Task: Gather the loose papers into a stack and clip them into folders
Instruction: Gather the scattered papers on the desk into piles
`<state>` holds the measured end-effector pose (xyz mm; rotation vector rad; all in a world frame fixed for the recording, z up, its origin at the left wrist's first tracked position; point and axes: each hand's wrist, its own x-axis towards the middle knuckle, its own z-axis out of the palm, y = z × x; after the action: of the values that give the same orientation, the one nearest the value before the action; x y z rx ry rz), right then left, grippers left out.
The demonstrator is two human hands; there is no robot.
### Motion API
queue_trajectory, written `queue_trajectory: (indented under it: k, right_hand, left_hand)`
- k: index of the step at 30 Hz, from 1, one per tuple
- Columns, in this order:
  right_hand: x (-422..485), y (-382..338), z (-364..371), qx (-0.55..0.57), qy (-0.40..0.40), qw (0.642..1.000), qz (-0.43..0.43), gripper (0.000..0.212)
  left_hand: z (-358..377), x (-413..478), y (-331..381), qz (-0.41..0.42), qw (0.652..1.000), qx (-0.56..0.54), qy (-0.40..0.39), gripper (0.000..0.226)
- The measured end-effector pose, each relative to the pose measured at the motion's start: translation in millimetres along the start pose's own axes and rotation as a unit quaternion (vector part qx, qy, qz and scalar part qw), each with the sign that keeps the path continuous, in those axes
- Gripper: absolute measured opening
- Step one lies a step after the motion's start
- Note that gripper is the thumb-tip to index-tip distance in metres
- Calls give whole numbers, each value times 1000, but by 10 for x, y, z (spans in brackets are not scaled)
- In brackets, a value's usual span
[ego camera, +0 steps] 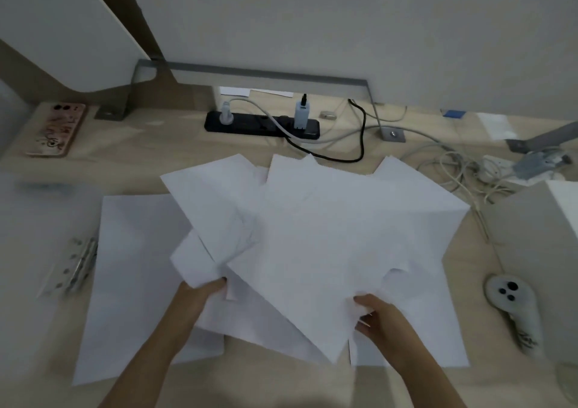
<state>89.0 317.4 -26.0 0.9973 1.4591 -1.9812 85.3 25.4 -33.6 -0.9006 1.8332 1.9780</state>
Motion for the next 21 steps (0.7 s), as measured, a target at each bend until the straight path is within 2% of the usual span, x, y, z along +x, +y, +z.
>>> queue_trajectory:
  k: [2,3,5,7,10,13,15,16,18,19,21]
  right_hand:
    - [54,17,14,19,45,999,-16,16]
    - [72,27,29,27,65,997,-23,22]
    - [117,69,45,38,96,994,-39,30]
    - [113,79,36,42,88,995,-37,34]
    - [41,60,-25,30,36,999,-15,26]
    - [-46,44,-116,-50,14,998,18,14]
    - [-30,53,-148,-117,20,992,36,21]
    - [1,62,-151,-135,41,990,30,25]
    - [49,37,-104,-151,110,982,-19,30]
    - [75,18,-69,-164,145,974,-49,36]
    - [123,8,30,-213,185,954,-103,51]
  left_hand:
    - [-36,19,13,9,1000,0,-7,69]
    - [-62,33,5,7,1000,-3,-7,71]
    - [-130,73,-32,-1,1000,-8,-5,64]
    - [-190,99,-48,-18,1000,-8,-2,54]
    - [-298,143,-38,-46,999,-11,13,35]
    - [-340,130,34,-44,999,-17,-4,23]
    - [-346,120,74,-55,997,-54,-1,29]
    - [-363,136,68,-73,995,-72,4,41]
    - [-394,195,9,-92,994,-56,4,81]
    - [-397,194,1,-83,996,-31,7,87]
    - [-384,188,3,-54,998,14,29,60]
